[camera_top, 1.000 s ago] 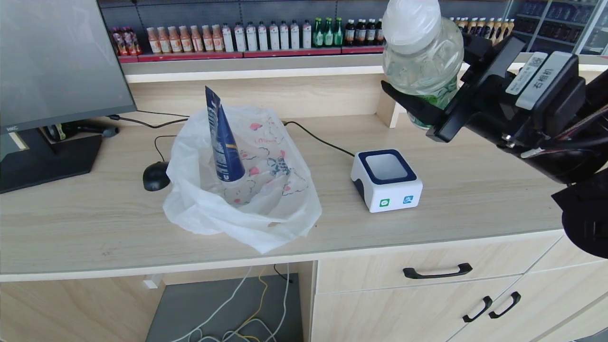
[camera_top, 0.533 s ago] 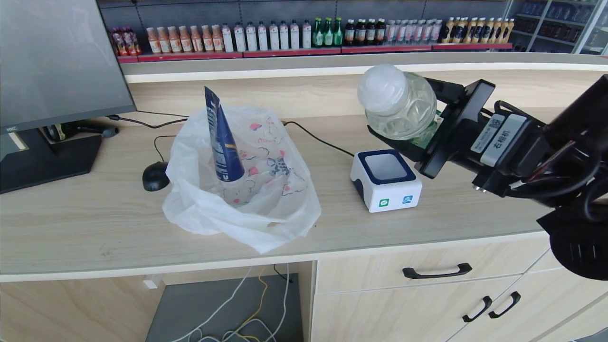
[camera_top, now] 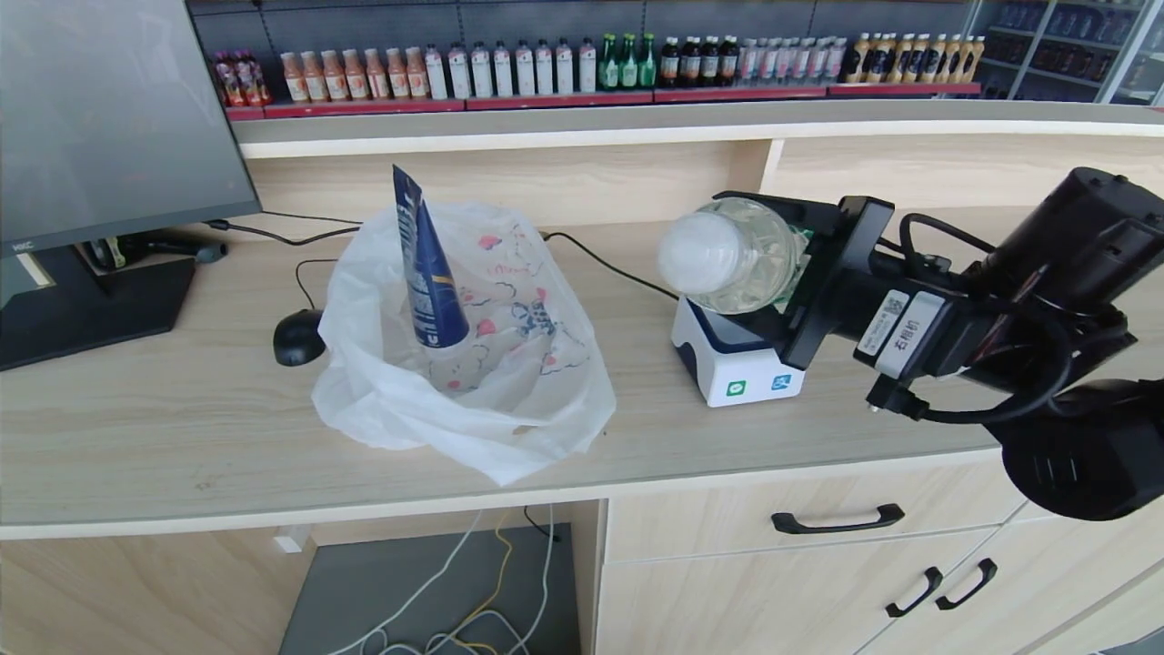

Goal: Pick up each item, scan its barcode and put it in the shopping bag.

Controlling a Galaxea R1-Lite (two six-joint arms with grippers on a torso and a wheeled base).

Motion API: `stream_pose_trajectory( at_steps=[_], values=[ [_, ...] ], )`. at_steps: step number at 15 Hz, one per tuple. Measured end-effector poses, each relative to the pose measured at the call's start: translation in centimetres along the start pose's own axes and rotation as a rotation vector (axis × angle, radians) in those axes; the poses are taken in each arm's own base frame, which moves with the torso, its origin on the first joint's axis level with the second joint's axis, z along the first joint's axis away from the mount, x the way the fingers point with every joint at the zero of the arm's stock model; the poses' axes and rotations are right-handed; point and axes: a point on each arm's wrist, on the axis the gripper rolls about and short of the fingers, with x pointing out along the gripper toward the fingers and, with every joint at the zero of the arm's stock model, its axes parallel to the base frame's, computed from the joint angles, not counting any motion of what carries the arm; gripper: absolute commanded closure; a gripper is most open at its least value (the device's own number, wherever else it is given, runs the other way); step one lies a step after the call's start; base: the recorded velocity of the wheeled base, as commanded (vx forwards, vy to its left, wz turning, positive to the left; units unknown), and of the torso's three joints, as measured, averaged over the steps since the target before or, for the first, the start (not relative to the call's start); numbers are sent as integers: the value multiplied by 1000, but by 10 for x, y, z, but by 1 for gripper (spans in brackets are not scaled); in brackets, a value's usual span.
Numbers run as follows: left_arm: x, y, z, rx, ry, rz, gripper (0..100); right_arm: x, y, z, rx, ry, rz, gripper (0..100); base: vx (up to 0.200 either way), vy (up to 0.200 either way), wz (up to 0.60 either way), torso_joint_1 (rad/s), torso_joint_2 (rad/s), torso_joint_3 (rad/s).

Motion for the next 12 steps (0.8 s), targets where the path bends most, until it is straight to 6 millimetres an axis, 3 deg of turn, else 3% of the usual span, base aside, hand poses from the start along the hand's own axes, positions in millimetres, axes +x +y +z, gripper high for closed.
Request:
stream_pose_trajectory(
  at_steps=[12],
  values=[
    [0, 0, 0, 0, 0, 0, 0, -5, 23, -25, -84, -4, 70, 100, 0, 0, 0, 0, 0, 0]
  ],
)
